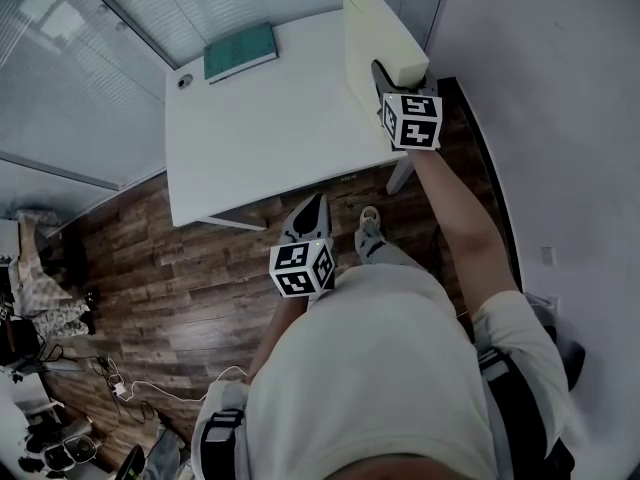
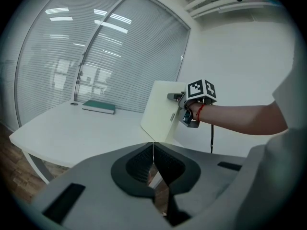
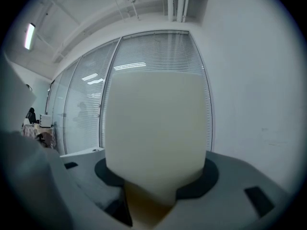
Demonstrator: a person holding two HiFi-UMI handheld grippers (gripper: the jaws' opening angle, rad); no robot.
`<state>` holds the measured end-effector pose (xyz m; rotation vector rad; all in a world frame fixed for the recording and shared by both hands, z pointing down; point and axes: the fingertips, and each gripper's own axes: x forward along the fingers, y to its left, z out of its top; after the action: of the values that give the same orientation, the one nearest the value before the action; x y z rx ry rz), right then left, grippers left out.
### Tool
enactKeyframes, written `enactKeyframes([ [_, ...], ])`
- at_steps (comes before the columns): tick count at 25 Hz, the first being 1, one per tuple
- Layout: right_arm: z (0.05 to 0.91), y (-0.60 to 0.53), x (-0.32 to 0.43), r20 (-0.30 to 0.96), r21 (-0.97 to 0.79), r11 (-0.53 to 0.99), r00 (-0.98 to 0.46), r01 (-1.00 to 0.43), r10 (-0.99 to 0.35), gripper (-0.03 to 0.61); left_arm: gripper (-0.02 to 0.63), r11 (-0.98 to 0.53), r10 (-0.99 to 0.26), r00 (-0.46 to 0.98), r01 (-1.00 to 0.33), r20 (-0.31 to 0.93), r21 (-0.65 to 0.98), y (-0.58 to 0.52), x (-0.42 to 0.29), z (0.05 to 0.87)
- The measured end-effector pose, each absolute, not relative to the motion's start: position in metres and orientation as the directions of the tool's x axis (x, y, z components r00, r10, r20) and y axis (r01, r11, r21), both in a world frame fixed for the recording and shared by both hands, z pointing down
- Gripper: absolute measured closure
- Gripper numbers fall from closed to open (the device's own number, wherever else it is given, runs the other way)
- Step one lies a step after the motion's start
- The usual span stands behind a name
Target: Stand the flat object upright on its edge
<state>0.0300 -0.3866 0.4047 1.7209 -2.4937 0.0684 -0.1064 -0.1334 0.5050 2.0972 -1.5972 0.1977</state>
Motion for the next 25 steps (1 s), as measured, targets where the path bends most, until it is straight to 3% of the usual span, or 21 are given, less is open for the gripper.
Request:
enactKeyframes([
  [25, 0.409, -0.397, 0.021, 0.133, 0.057, 0.361, -0.352, -0.931, -0.927, 0.296, 0.591, -0.189, -0.858, 0.312, -0.930, 0.408, 0.315, -0.127, -0.102, 0.509],
])
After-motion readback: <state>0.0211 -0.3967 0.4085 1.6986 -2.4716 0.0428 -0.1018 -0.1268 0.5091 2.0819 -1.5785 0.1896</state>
